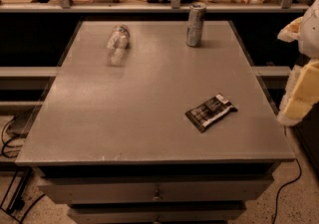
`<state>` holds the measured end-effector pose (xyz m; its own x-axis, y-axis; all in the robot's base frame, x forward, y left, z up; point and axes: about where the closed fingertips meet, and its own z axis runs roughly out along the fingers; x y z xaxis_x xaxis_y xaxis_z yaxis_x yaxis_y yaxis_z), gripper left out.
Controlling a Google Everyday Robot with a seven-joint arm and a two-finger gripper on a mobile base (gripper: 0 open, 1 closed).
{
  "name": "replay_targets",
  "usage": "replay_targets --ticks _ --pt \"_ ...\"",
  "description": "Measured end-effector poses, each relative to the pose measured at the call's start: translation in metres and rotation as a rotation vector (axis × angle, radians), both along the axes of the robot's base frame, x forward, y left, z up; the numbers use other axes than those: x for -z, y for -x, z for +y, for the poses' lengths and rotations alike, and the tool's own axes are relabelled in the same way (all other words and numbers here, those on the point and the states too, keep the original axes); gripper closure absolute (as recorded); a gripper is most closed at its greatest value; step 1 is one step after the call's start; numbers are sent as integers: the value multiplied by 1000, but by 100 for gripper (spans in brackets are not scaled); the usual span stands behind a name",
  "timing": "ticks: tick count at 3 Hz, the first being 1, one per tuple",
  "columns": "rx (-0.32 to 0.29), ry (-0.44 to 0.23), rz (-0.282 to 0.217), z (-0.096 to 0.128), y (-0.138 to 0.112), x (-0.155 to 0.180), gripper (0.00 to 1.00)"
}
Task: Move rxbar chocolate near water bottle
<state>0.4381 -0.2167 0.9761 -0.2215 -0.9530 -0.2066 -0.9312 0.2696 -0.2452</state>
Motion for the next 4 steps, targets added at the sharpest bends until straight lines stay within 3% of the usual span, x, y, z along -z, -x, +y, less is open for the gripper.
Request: replay_targets --ticks 1,2,3,4 --pt "0 0 0 0 0 0 0" --pt "48 -53 -8 -3 -3 3 0" --pt "109 -189 -14 -7 -12 21 0" --pt "142 -340 -32 4 -26 41 0"
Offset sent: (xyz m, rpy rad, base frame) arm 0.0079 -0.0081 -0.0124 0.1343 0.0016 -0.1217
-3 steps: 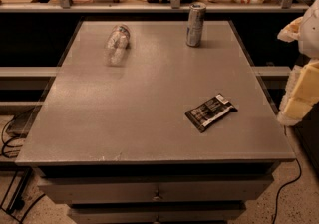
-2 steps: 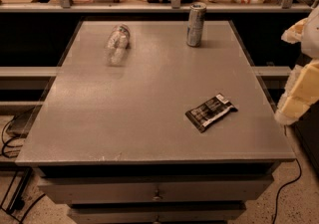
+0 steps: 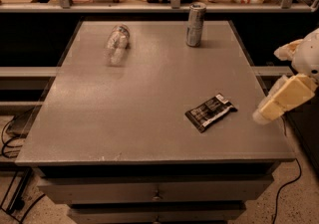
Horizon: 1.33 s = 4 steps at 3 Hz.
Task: Move rxbar chocolate near water bottle
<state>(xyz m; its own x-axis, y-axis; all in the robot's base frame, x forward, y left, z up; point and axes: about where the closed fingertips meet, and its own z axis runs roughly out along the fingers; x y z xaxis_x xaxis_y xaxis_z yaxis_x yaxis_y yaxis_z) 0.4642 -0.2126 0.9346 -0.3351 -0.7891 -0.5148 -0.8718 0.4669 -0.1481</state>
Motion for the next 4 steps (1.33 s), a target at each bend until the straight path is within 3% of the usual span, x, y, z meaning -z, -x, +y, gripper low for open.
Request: replay_targets --ticks 1,2,4 --pt "-35 -109 -16 24 -21 20 0" --pt "-35 -118 -19 26 -23 20 0" --pt "-56 -189 58 65 -30 73 0"
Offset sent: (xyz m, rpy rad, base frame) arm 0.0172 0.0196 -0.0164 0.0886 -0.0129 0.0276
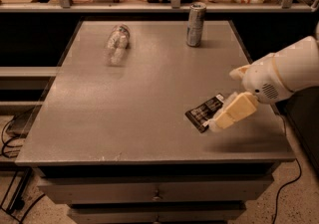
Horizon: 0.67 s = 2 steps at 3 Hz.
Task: Move rxbar chocolate near water bottle
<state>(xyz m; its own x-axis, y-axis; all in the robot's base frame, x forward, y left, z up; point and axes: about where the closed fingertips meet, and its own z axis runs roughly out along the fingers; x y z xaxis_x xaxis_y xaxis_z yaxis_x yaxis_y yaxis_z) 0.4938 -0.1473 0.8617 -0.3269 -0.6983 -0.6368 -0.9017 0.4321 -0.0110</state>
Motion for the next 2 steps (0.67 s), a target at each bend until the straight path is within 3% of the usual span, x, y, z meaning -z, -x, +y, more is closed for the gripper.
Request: replay_targets --ticks 1,2 --pt "-8 -19 20 15 -4 26 0" --pt "-21 -27 29 28 -5 43 14"
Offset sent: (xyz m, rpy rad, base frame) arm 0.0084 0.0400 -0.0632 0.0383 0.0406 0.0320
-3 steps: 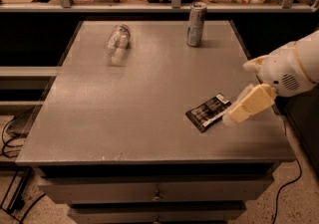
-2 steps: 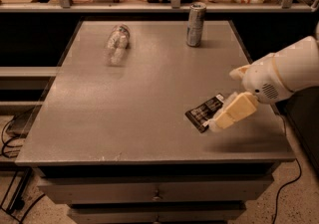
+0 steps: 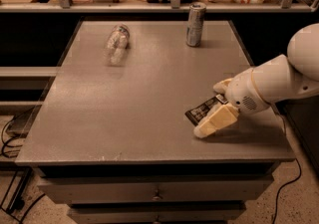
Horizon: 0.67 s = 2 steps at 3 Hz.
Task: Move rxbar chocolate near water bottle
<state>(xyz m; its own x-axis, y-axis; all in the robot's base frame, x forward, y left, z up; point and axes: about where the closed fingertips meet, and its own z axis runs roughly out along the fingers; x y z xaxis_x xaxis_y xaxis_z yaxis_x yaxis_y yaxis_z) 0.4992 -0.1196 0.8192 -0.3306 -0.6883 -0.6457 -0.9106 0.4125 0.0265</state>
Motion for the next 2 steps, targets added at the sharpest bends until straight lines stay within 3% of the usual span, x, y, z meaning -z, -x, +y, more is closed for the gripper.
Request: replay_targets --ticks 2 --pt "6 0 5 3 0 2 57"
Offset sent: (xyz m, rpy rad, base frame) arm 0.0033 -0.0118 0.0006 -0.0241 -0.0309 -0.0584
